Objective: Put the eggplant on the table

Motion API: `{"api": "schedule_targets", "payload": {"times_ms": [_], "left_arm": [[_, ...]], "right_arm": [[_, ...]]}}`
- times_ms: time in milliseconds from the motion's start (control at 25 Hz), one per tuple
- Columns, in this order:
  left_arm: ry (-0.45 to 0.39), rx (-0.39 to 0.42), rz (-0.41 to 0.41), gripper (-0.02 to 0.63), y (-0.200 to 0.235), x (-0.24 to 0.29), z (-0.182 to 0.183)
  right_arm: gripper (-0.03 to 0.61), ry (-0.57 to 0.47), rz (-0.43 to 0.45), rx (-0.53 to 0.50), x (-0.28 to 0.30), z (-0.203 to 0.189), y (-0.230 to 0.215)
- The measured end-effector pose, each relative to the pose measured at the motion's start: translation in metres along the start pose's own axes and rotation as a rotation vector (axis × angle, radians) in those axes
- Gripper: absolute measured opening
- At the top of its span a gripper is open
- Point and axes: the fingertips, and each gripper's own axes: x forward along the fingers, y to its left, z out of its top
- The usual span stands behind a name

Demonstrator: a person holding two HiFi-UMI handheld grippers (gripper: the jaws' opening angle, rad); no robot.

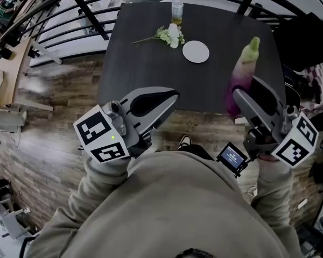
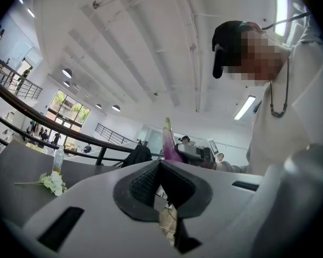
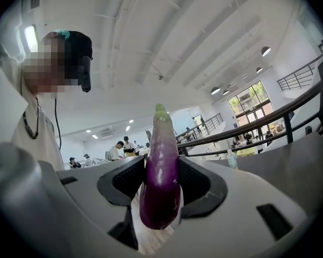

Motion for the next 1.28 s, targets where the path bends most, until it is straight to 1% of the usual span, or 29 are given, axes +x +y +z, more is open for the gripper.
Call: {"api": "schedule_targets", "payload": {"times_ms": [120, 320, 480, 640, 760, 880, 1080, 1200, 1280], "left_arm": [[0.005, 0.007, 0.005, 0.006, 0.012, 0.033, 0.001], [0.04, 0.004, -0.016, 0.006, 0.011, 0.082, -0.001], [0.091, 0.001, -0.03, 0.006, 0.006, 0.117, -0.01], [0.151, 0.0, -0.014, 0.006, 0.01, 0.135, -0.02], [0.178, 0.019, -0.004, 0.006, 0.019, 0.142, -0.017], [0.182, 0.039, -0.024, 0.006, 0.023, 0.153, -0.009], [0.186, 0.034, -0.09, 0.006, 0.025, 0.167, -0.012], [0.176, 0.037, -0.128, 0.006, 0.03, 0.174, -0.007], [0.16, 0.033, -0.152, 0.006, 0.033, 0.179, -0.001]], "right_arm": [[0.206, -0.021, -0.014, 0.002, -0.013, 0.009, -0.029], [0.206, -0.033, -0.036, 0.016, -0.042, 0.021, -0.064], [0.206, -0.064, -0.063, 0.068, -0.071, 0.021, -0.097], [0.206, -0.093, -0.096, 0.112, -0.1, 0.014, -0.12], [0.206, -0.124, -0.128, 0.149, -0.12, 0.008, -0.133], [0.206, -0.148, -0.155, 0.158, -0.129, 0.009, -0.142], [0.206, -0.16, -0.201, 0.115, -0.131, 0.014, -0.139], [0.206, -0.175, -0.224, 0.109, -0.13, 0.018, -0.137], [0.206, -0.167, -0.242, 0.096, -0.13, 0.02, -0.137]]}}
